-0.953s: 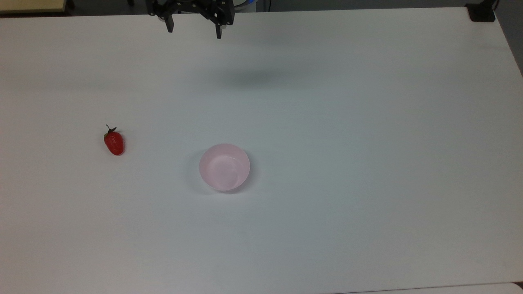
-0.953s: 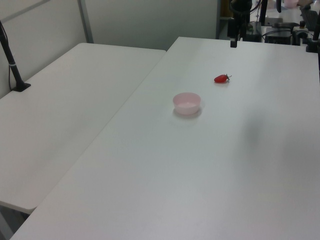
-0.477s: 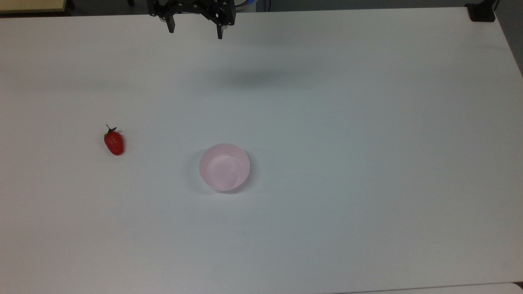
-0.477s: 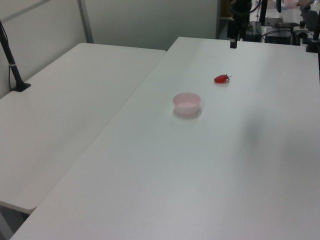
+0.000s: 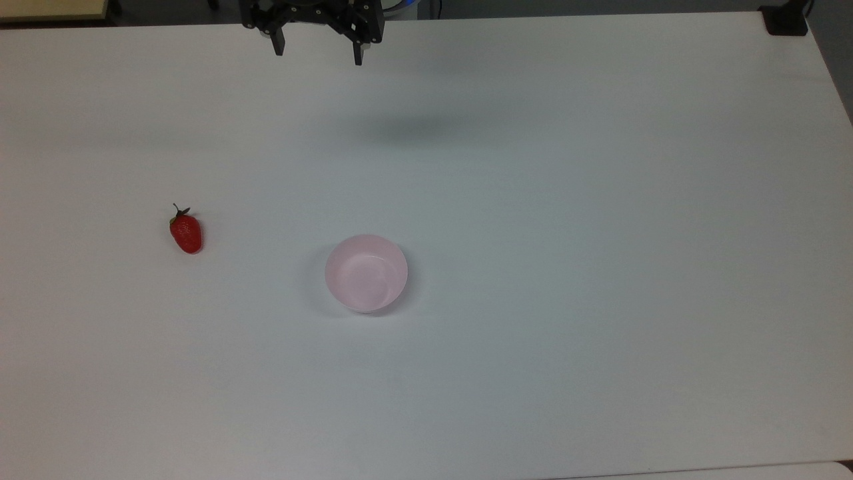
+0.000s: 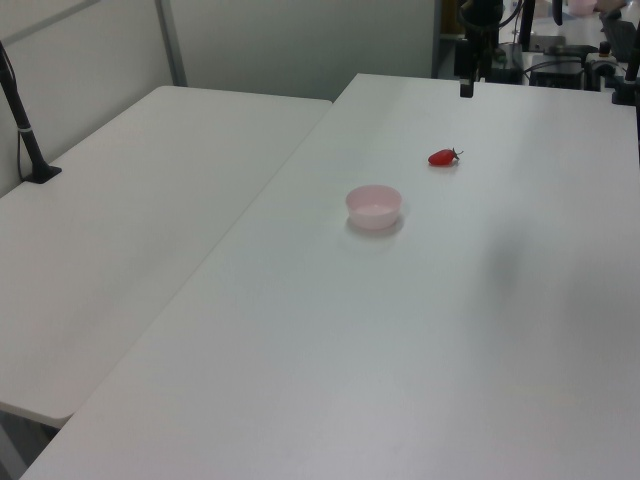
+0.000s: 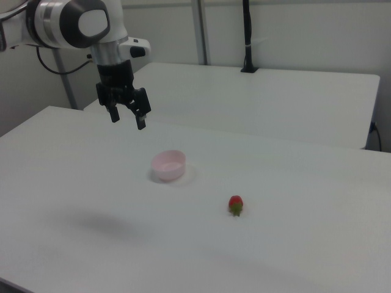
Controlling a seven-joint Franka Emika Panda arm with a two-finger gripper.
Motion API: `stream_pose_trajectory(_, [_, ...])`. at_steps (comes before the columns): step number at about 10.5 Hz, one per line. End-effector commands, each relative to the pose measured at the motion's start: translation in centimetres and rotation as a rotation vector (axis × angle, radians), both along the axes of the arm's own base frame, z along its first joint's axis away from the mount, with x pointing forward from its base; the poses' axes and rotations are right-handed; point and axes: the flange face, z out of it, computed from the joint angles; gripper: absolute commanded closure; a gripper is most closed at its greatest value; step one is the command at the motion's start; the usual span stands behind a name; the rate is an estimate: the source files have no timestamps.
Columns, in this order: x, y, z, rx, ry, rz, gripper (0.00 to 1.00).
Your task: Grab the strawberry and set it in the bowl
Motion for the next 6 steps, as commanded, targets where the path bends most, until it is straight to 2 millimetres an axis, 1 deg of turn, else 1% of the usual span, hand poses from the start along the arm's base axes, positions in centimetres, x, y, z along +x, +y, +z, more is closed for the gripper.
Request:
stream_pose_trajectory(1, [0.4, -2.6, -0.8, -0.002, -0.012, 0.086, 0.0])
stream_pose_trajectory(2, [0.8, -4.0, -1.2, 0.002, -0.028, 0.113, 0.0])
stream_pose_trajectory(3, [1.6, -5.9, -2.3, 0.004, -0.033, 0.13, 0.0])
stream_pose_trajectory(5, [3.2, -9.8, -5.1, 0.003, -0.057, 0.177, 0.0])
stream_pose_trajectory(6, [4.0, -11.3, -6.8, 0.0, -0.065, 0.189, 0.0])
